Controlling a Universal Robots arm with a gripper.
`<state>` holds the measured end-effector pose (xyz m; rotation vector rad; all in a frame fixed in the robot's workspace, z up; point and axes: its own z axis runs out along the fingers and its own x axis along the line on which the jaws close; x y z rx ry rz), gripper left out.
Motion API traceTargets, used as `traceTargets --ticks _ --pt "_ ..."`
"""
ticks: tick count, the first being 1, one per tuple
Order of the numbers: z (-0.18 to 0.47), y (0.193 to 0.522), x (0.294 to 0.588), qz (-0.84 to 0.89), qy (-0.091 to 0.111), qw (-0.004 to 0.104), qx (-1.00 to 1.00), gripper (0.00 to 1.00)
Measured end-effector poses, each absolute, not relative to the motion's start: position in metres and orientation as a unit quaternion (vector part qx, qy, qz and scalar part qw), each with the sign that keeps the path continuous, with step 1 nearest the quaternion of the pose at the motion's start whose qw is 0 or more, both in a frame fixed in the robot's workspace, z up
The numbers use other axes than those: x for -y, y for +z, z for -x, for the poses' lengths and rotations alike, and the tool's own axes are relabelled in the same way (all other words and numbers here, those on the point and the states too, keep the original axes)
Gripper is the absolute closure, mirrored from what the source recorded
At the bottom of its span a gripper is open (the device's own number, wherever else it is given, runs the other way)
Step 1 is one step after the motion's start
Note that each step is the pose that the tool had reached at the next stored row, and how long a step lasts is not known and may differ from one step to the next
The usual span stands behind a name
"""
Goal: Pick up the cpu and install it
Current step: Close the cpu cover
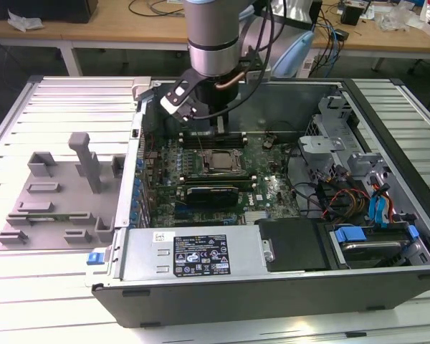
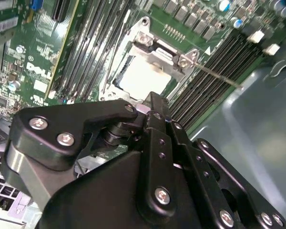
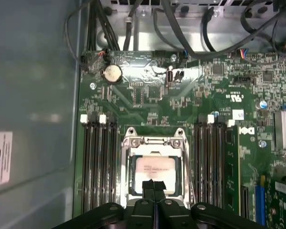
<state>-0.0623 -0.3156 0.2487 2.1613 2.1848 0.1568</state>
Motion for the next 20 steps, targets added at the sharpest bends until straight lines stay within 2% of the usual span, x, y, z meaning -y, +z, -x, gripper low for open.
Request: traceTargets --ticks 3,5,7,20 --pt "0.062 0.249 0.316 -0.702 0.050 0.032 -0.710 0.89" --pt "0.054 0.247 0.316 -0.703 0.035 0.016 -0.710 0.89" --pt "0.049 0.243 0.316 -0.703 0.027 0.008 -0.710 0.89" --pt "0.045 0.236 0.316 -0.679 0.025 0.005 -0.734 0.89"
